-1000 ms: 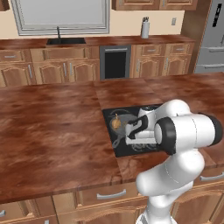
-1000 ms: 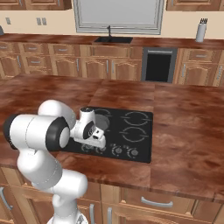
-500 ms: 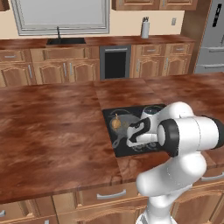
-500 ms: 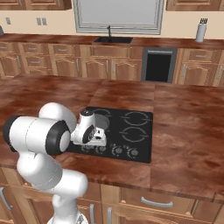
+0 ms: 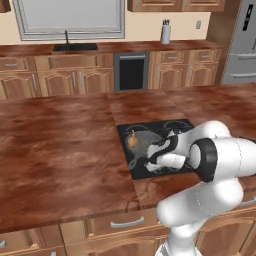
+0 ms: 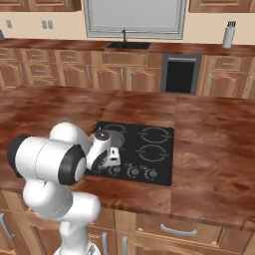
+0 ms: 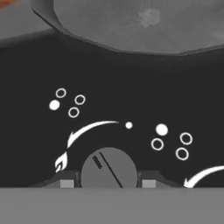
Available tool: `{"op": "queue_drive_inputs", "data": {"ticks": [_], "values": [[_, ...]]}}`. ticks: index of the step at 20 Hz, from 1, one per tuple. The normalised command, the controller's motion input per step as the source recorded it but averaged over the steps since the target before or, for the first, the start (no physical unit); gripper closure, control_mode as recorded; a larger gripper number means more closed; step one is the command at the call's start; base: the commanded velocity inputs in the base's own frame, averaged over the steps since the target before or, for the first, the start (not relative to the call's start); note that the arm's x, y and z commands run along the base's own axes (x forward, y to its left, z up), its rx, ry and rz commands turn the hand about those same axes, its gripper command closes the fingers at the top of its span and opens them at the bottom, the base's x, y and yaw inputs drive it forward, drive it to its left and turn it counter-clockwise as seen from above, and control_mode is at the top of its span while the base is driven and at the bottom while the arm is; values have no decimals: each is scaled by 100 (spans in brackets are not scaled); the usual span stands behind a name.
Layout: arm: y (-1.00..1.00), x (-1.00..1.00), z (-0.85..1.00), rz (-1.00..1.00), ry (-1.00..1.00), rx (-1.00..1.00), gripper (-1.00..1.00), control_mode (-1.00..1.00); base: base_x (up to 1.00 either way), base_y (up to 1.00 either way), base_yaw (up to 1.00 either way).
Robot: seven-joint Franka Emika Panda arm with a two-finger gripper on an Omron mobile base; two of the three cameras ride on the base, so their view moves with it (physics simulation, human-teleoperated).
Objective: Put the garlic and onion in the pan. Then turn on the front left burner and set the heat to medium.
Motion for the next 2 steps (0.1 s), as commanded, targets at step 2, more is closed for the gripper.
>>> {"op": "queue_drive_inputs", "data": {"ticks": [2], "values": [[0, 19, -31, 71, 0, 0, 100, -100, 0, 0, 0]]}}
